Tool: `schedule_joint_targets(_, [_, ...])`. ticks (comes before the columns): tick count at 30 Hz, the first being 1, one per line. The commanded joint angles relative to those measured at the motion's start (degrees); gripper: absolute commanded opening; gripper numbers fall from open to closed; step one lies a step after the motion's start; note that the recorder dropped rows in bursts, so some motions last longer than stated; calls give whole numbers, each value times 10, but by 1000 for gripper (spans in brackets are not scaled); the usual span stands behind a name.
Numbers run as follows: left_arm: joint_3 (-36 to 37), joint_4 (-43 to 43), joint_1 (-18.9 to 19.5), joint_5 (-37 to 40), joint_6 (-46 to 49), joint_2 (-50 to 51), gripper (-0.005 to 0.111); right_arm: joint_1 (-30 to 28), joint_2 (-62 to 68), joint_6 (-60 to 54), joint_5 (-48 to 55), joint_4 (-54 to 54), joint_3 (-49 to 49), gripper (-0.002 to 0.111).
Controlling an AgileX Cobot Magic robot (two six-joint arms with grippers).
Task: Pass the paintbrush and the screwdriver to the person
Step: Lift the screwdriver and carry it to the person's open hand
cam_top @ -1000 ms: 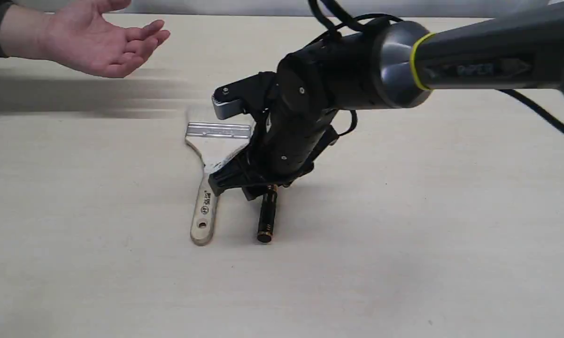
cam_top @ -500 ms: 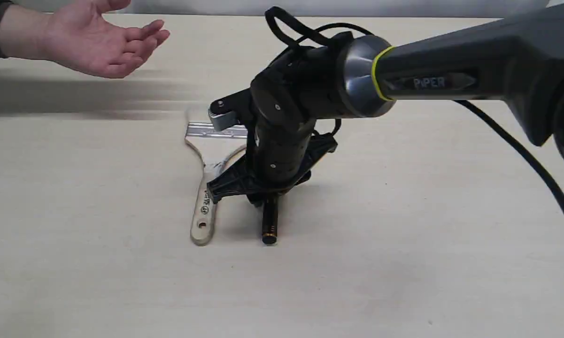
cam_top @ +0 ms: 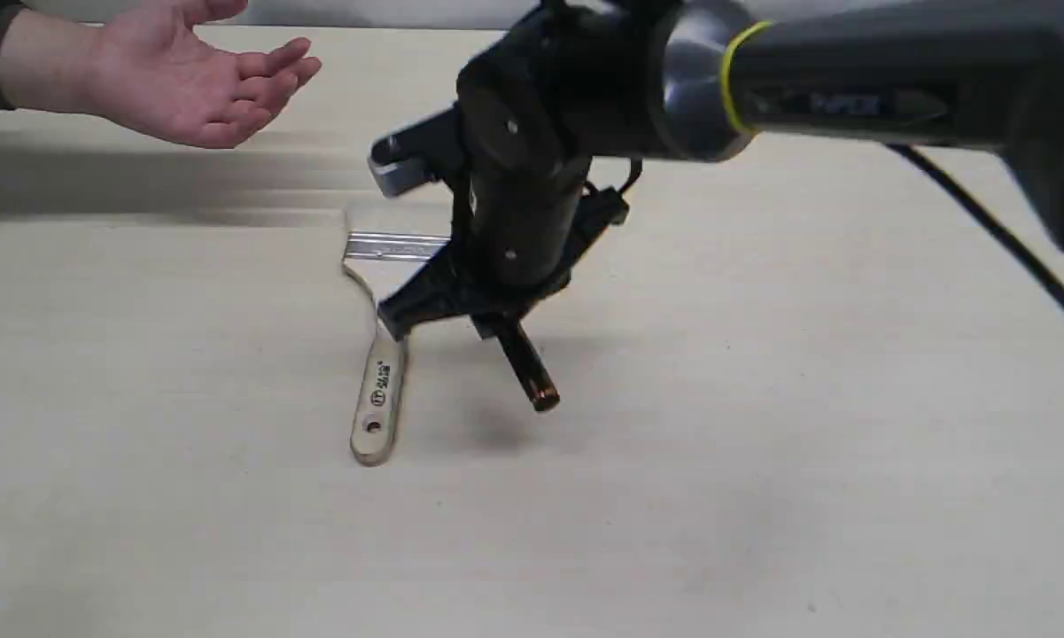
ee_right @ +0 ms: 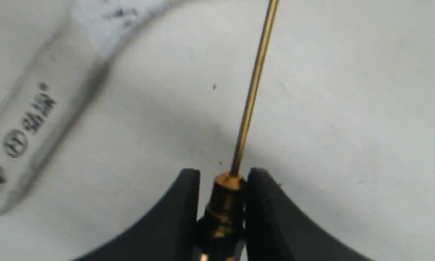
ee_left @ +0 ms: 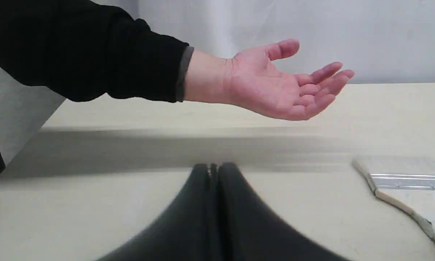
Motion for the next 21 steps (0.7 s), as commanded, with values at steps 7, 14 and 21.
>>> schedule_joint_targets(7, [1, -1, -5, -4, -1, -1, 0, -1, -75, -60, 7, 21, -123, 4])
schedule_joint_targets(14, [1, -1, -5, -4, -1, -1, 0, -1, -29, -102, -67, 66, -220, 4])
schedule_joint_targets(21, [1, -1, -5, -4, -1, -1, 0, -1, 80, -135, -88, 117, -341, 4])
